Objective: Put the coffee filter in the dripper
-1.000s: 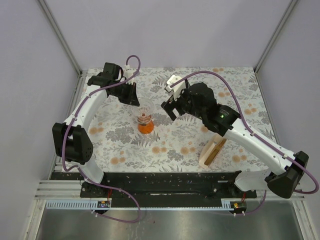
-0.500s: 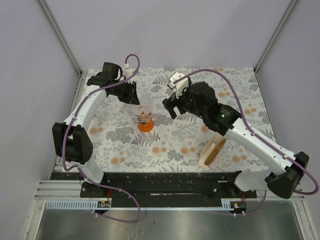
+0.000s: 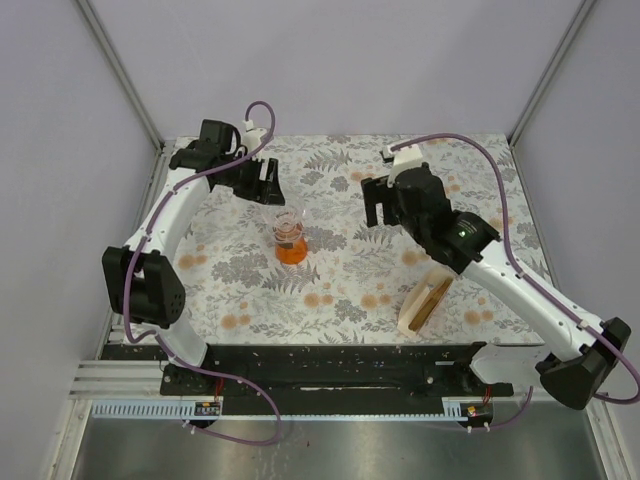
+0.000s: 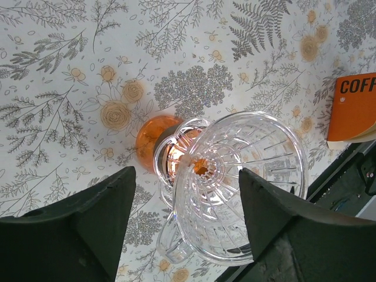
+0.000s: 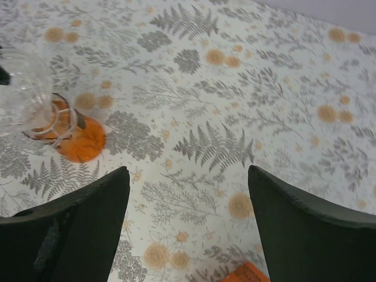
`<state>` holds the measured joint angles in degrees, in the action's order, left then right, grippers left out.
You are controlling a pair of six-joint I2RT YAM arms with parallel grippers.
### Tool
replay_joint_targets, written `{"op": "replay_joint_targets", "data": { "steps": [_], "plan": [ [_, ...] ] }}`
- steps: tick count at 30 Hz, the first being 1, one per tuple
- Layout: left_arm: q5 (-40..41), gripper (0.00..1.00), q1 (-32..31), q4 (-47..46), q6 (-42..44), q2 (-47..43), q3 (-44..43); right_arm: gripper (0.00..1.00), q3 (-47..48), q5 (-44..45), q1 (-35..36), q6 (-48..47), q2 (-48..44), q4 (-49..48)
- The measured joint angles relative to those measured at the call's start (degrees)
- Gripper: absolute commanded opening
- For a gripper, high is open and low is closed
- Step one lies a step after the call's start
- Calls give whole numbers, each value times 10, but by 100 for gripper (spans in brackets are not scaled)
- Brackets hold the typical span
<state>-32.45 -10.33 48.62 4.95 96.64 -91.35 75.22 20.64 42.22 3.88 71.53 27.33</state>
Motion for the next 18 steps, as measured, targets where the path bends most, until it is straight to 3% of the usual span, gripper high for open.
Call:
{"op": "replay_joint_targets", "data": {
  "steps": [4,9,18],
  "plan": [
    [2,77,0,-3,0,-2,-9,79,-38,59,-10,66,-49,59],
    [12,78,0,-3,0,-10,-18,77,-72,110,-23,154,-108,161],
    [23,82,1,-6,8,-92,-18,73,-105,113,-57,285,-102,284]
  ]
}}
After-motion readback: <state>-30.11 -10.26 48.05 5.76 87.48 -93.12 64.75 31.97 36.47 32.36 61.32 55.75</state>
